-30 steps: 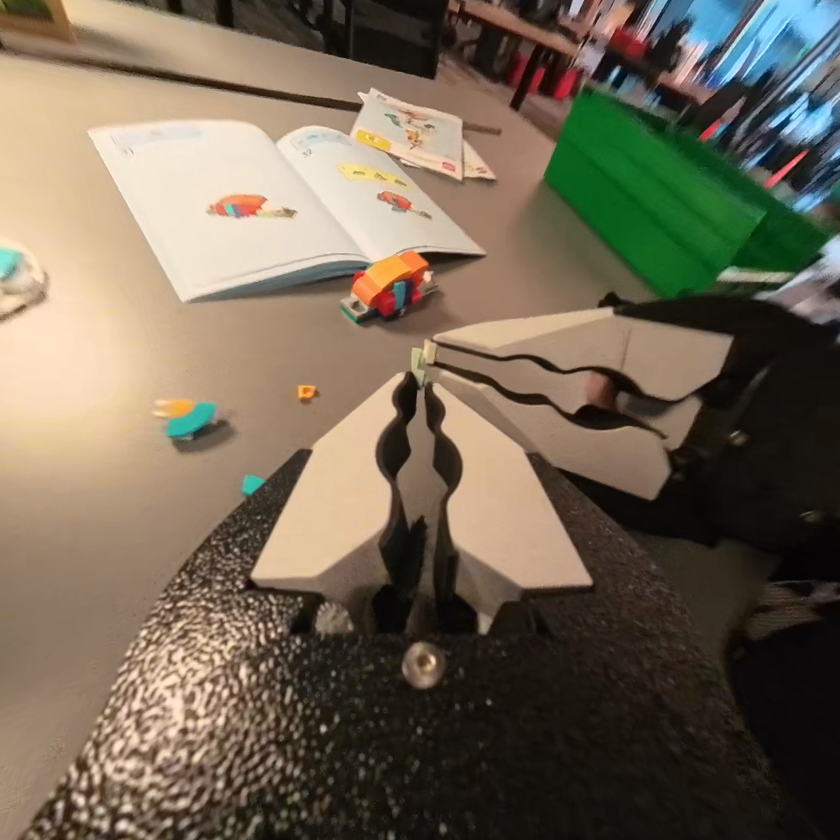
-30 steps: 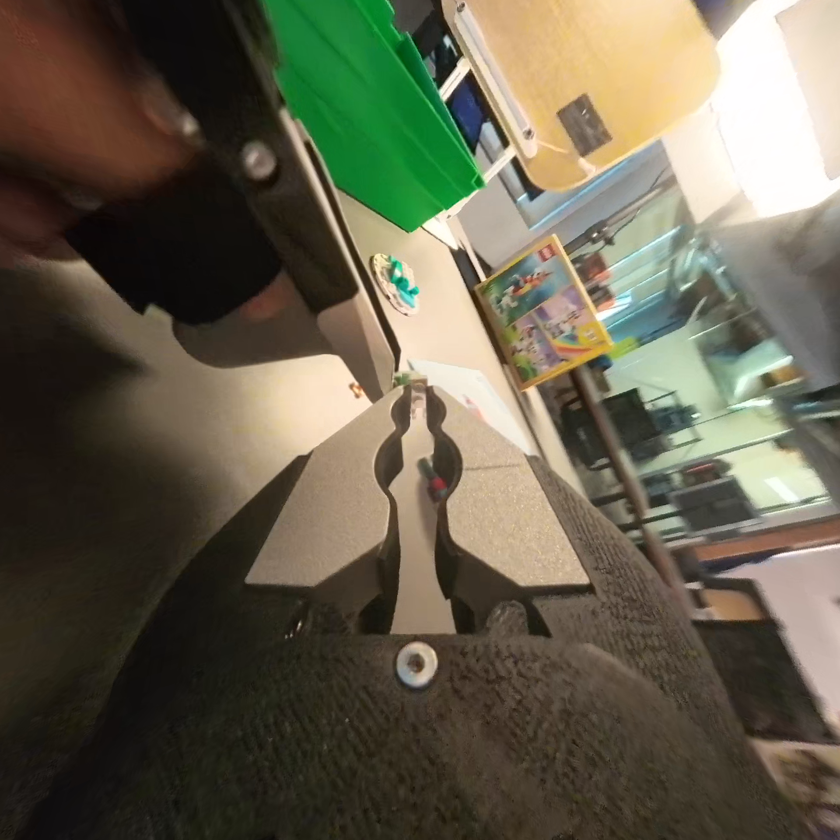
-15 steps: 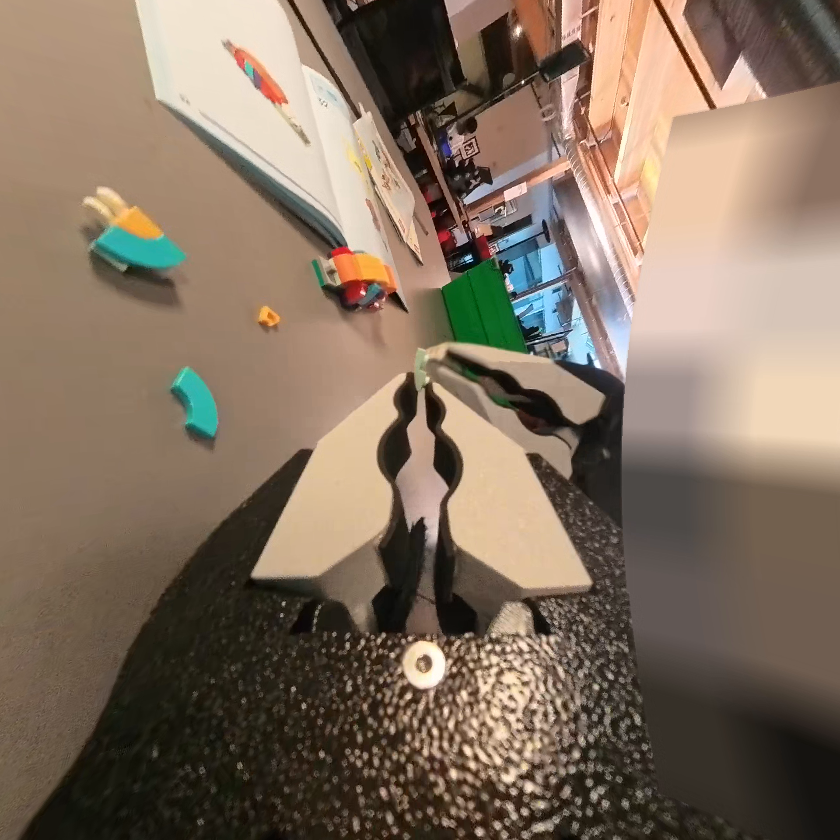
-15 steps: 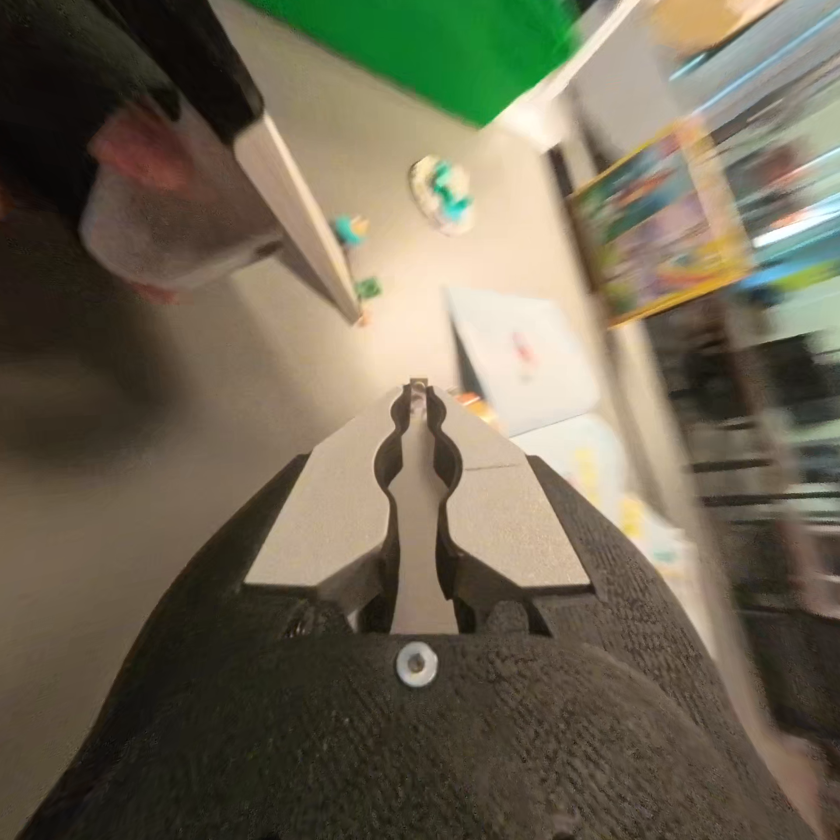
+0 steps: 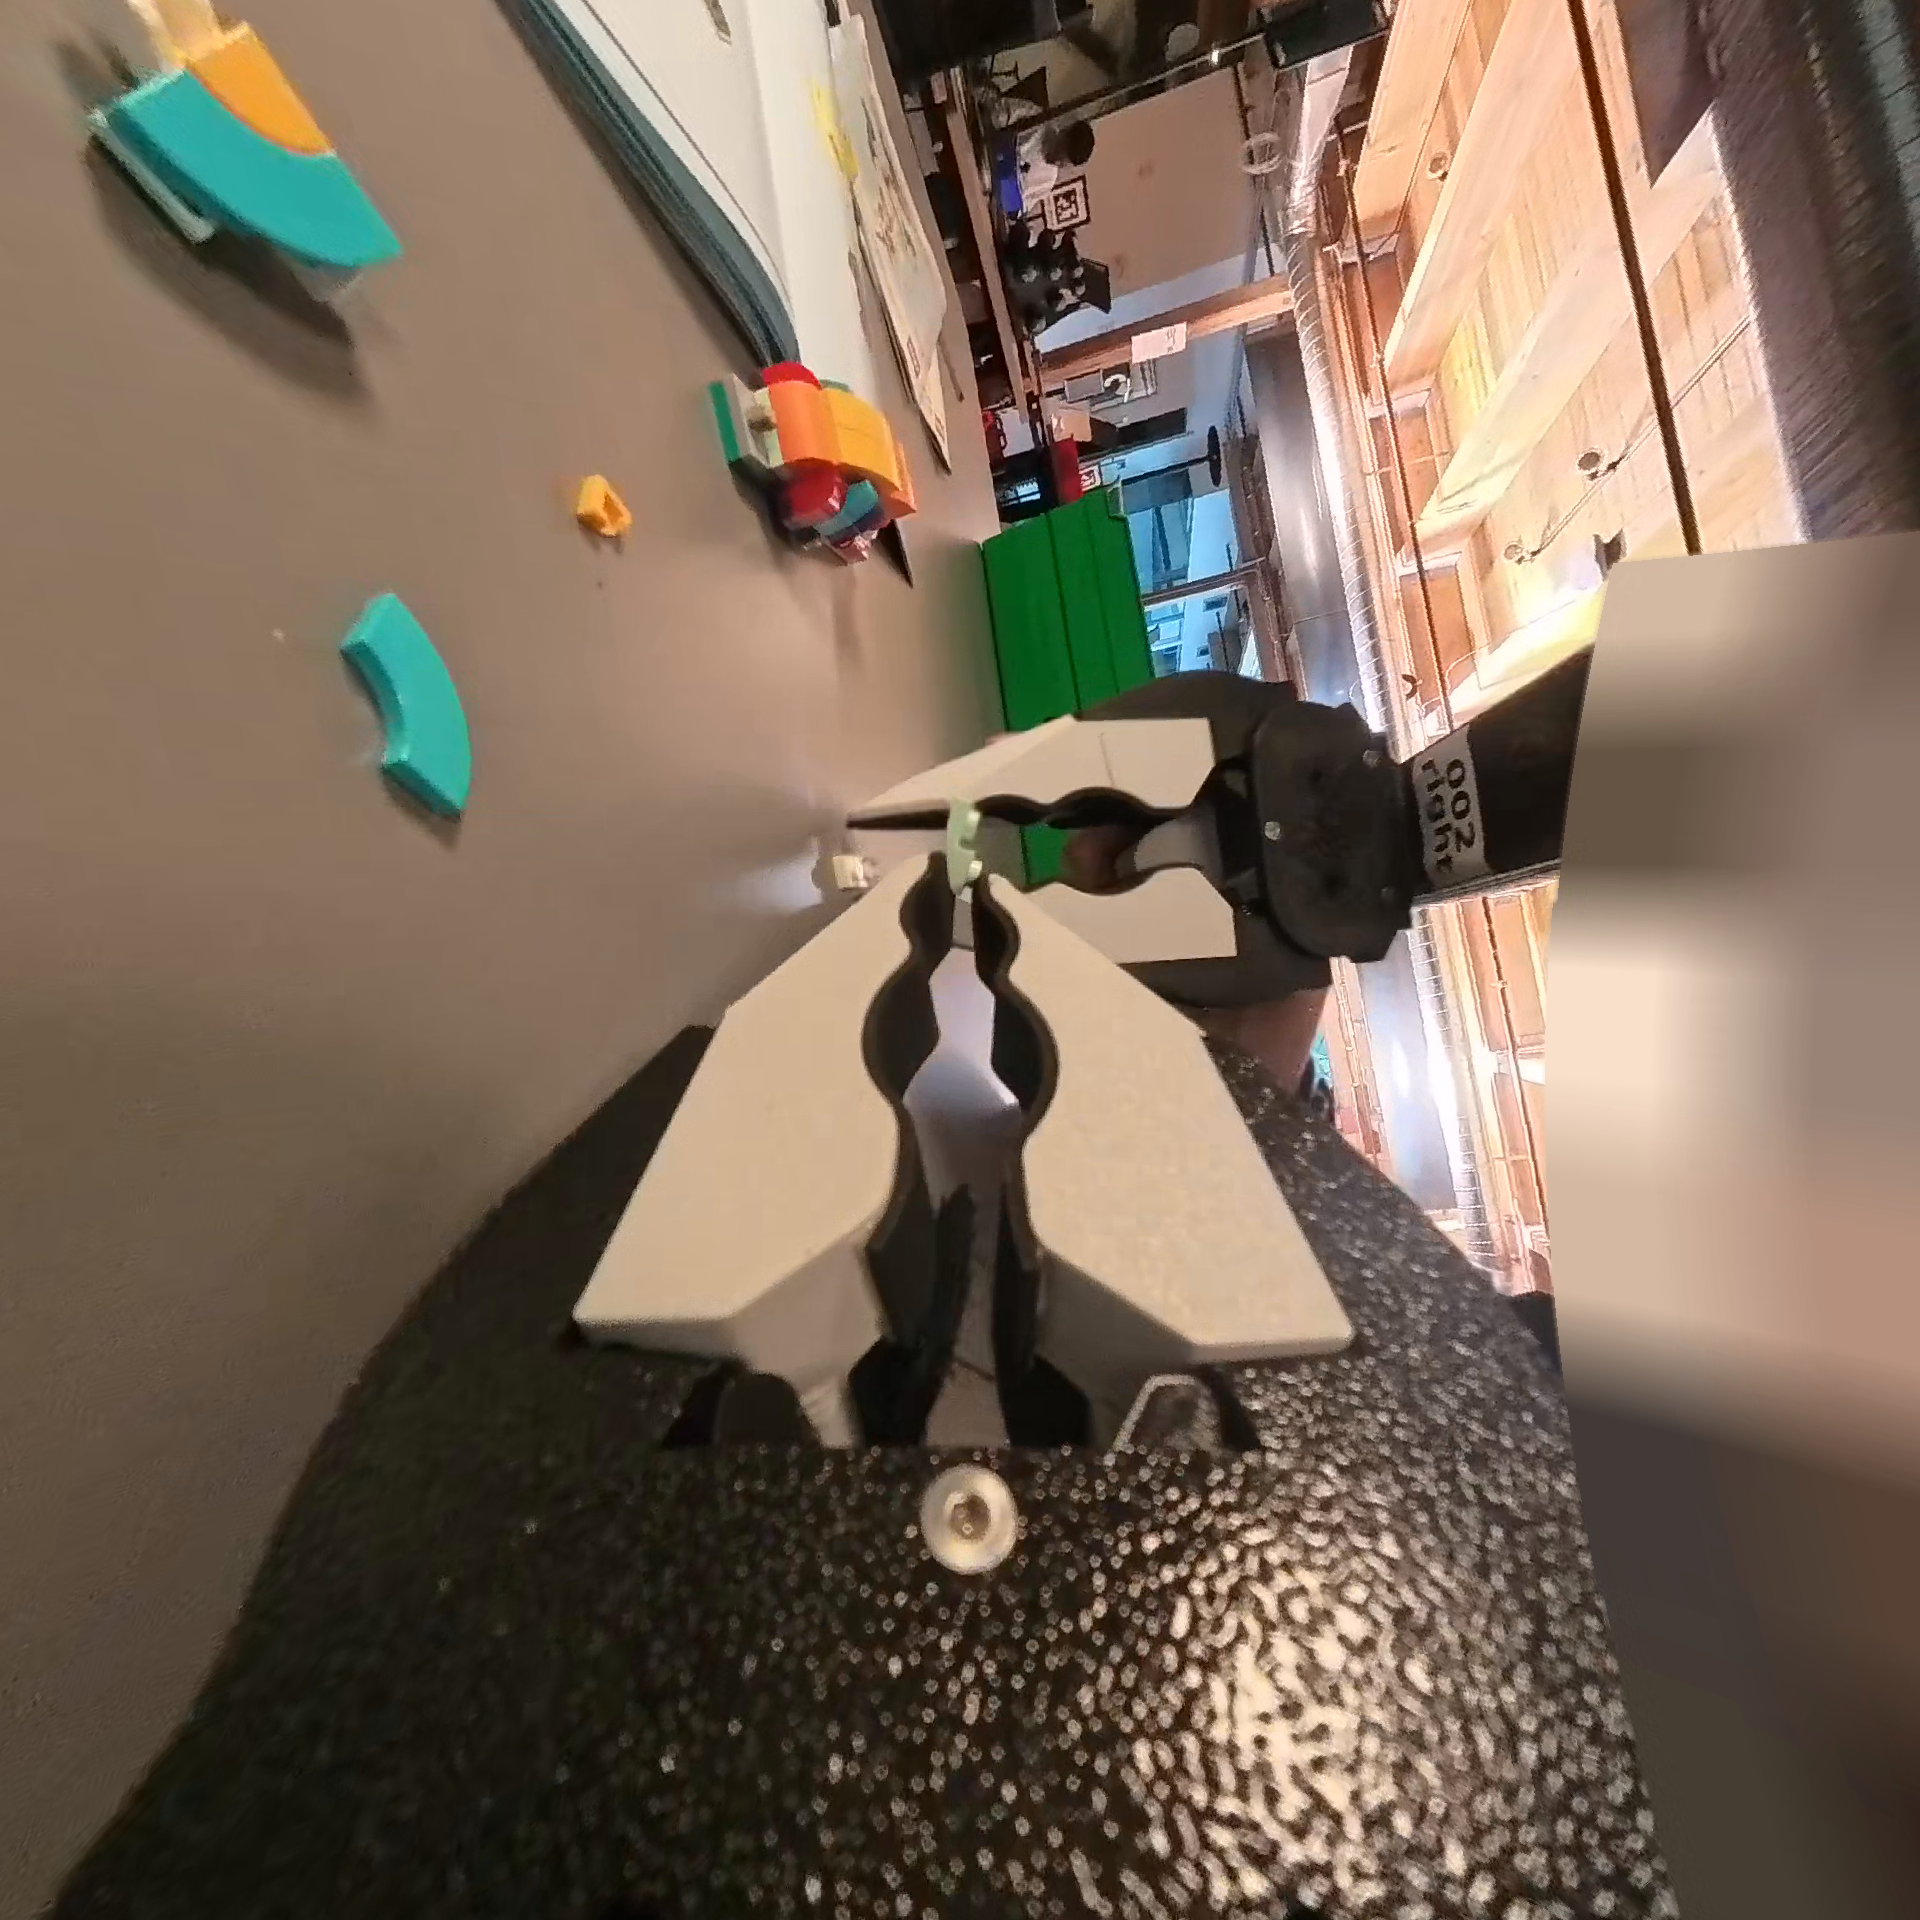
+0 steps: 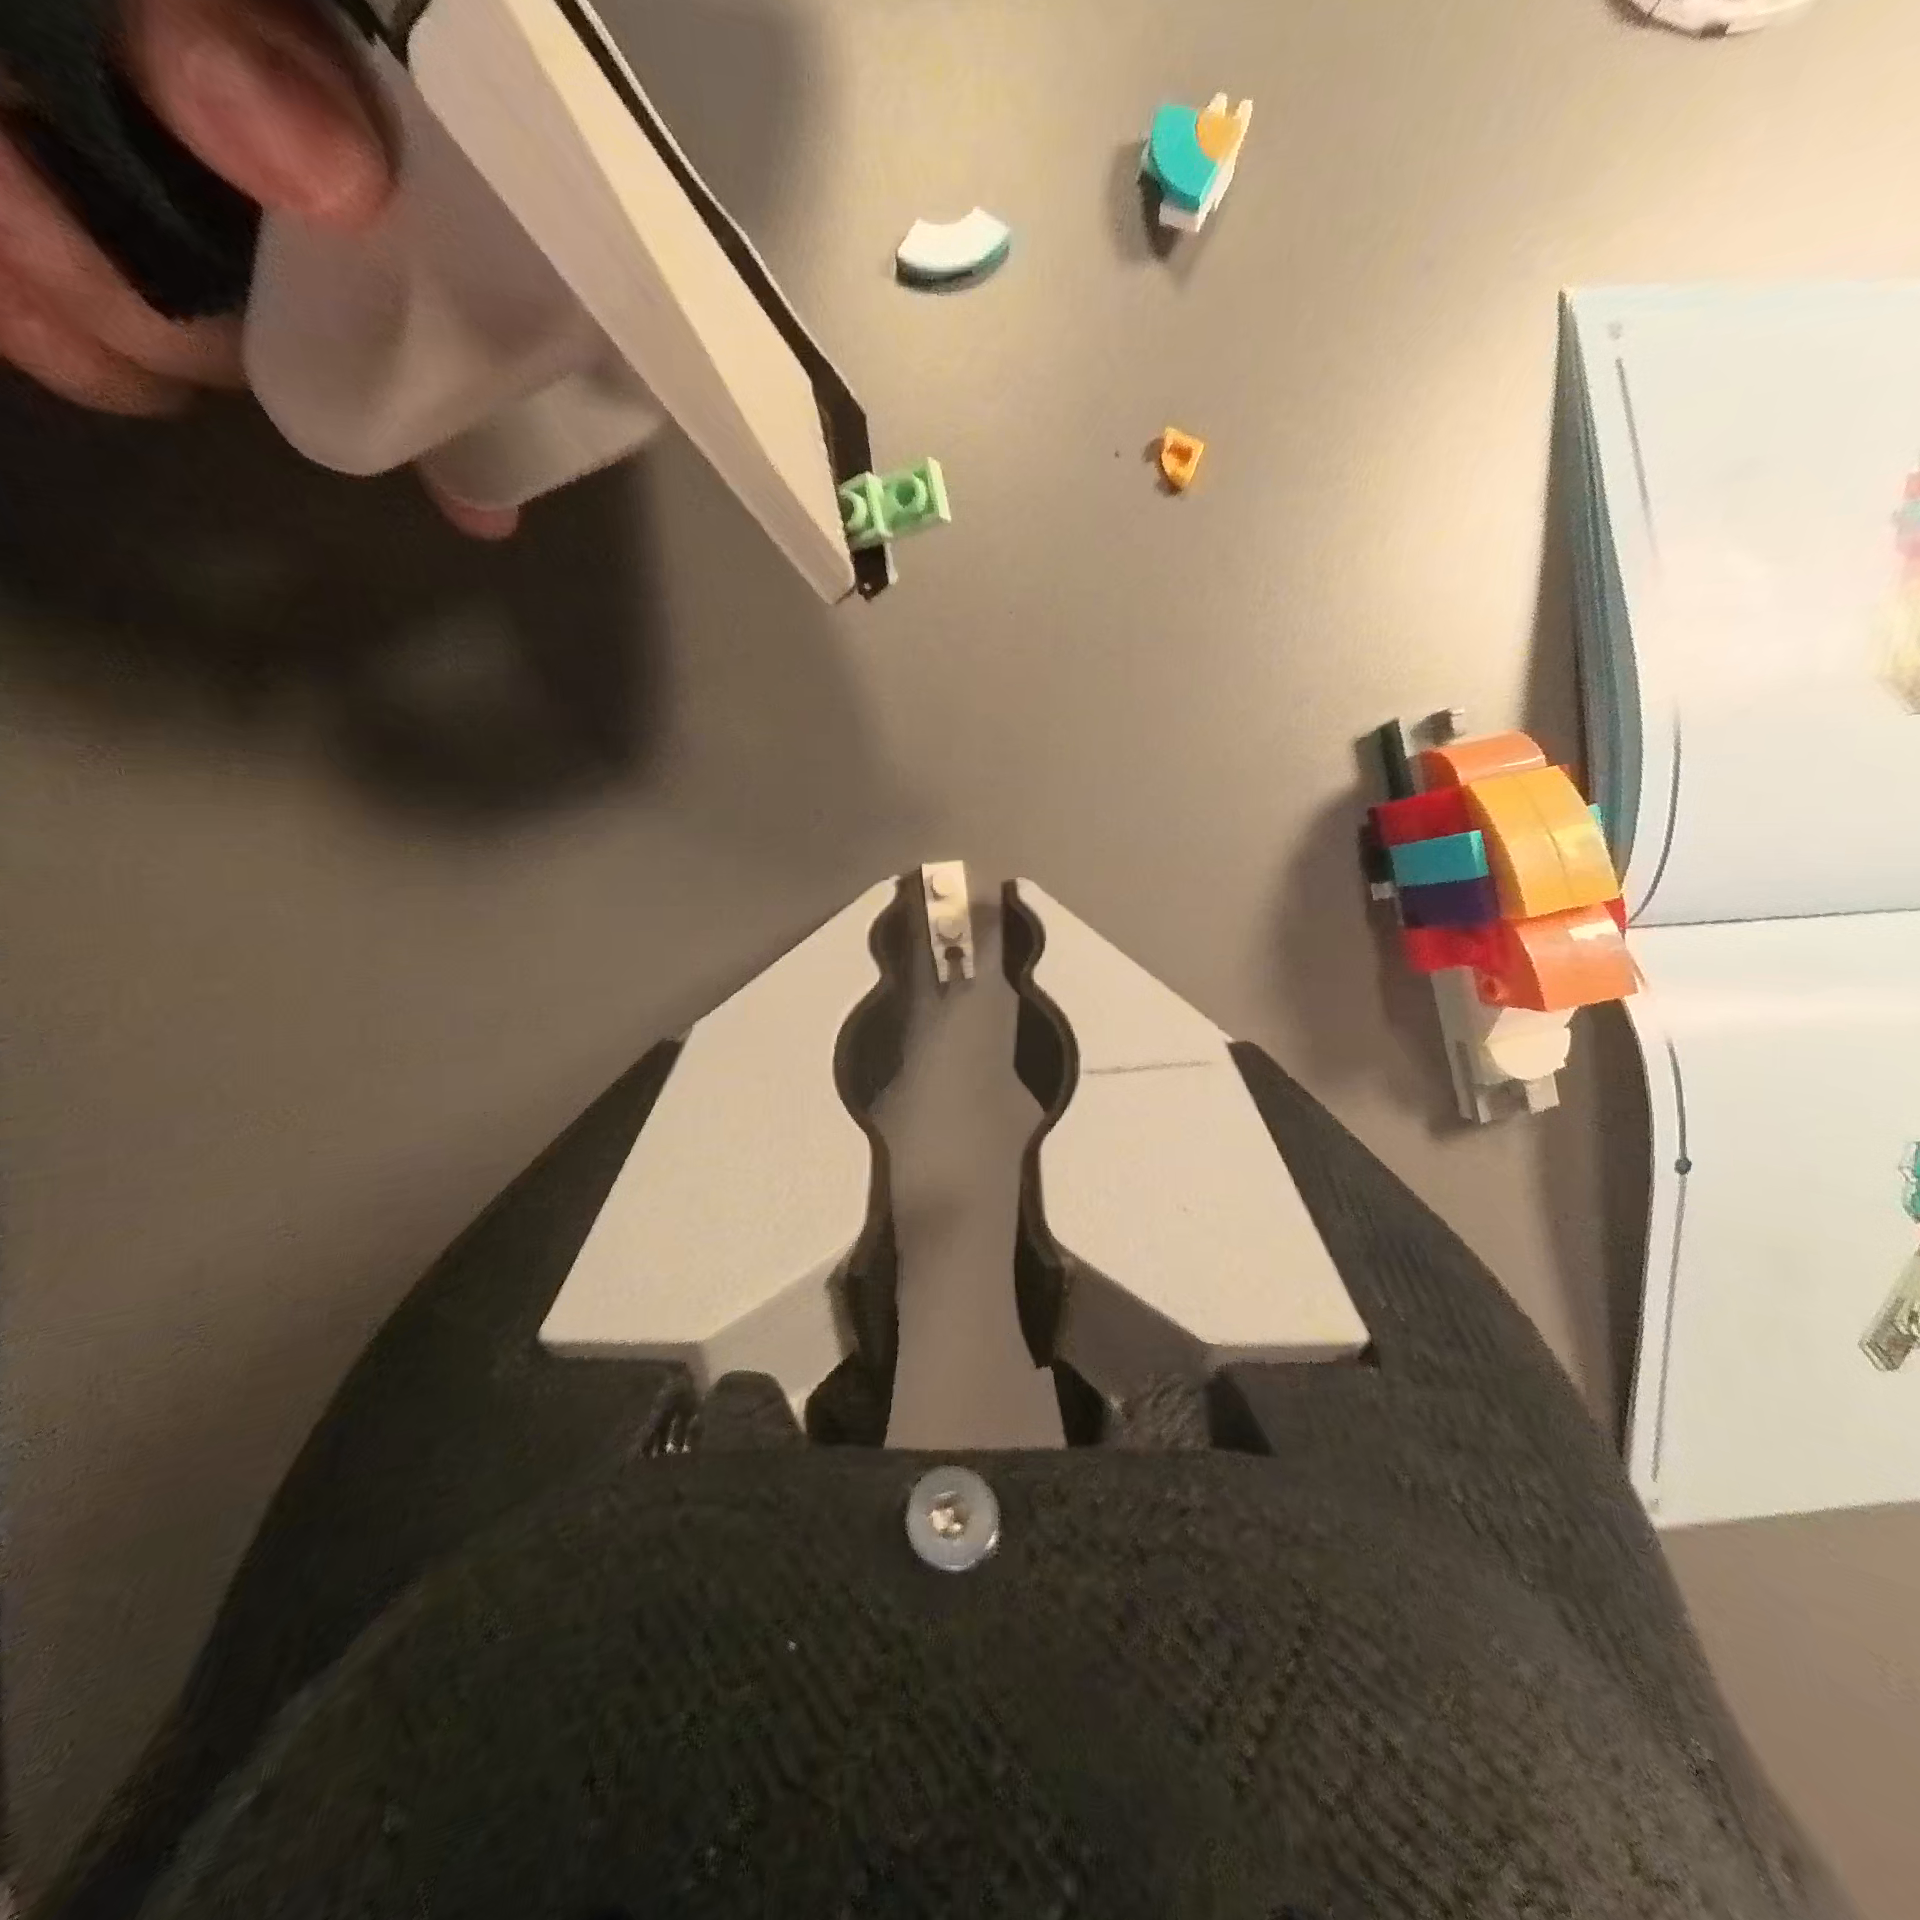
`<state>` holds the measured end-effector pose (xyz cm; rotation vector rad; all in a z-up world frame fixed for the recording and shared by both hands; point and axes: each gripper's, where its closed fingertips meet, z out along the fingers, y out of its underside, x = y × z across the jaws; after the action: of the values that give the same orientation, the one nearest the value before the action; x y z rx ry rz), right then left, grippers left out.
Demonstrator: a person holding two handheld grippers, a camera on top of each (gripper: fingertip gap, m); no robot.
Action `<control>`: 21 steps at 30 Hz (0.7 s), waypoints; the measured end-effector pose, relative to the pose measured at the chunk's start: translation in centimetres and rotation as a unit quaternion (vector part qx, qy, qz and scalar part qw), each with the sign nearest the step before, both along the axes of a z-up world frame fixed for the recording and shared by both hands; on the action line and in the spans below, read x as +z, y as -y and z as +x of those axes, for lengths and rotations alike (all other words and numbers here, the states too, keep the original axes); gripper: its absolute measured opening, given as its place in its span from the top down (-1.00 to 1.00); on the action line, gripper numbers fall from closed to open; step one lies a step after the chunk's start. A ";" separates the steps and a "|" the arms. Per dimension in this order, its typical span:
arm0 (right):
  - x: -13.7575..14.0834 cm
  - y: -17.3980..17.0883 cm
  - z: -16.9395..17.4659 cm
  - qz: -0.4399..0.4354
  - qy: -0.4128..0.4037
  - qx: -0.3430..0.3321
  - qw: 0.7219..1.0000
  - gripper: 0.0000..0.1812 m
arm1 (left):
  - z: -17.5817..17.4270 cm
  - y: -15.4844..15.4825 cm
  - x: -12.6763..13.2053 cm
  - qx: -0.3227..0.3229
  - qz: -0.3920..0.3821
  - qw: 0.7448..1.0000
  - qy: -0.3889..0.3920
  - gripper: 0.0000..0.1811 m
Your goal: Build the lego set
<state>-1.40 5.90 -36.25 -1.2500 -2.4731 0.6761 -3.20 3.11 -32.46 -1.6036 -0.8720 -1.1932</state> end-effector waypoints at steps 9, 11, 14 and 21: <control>0.3 0.0 0.6 -0.120 -0.084 0.051 0.988 0.77 | 0.3 0.0 -0.1 -0.013 -0.001 1.000 0.015 0.99; 0.1 0.0 0.5 -0.130 -0.090 0.056 0.986 0.81 | 0.3 0.0 -0.1 -0.012 -0.001 1.000 0.017 0.98; 0.1 0.1 0.2 -0.128 -0.099 0.062 0.985 0.88 | 0.3 0.0 -0.1 -0.011 -0.002 0.999 0.030 0.98; 4.5 2.8 -2.2 -0.167 -0.176 0.078 0.967 0.93 | 0.4 -0.1 -0.3 -0.009 -0.008 0.999 0.036 0.99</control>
<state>-3.62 3.11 -31.73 -0.9372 -2.2340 1.2792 -2.77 3.18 -32.78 -1.5926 -0.9175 -1.2672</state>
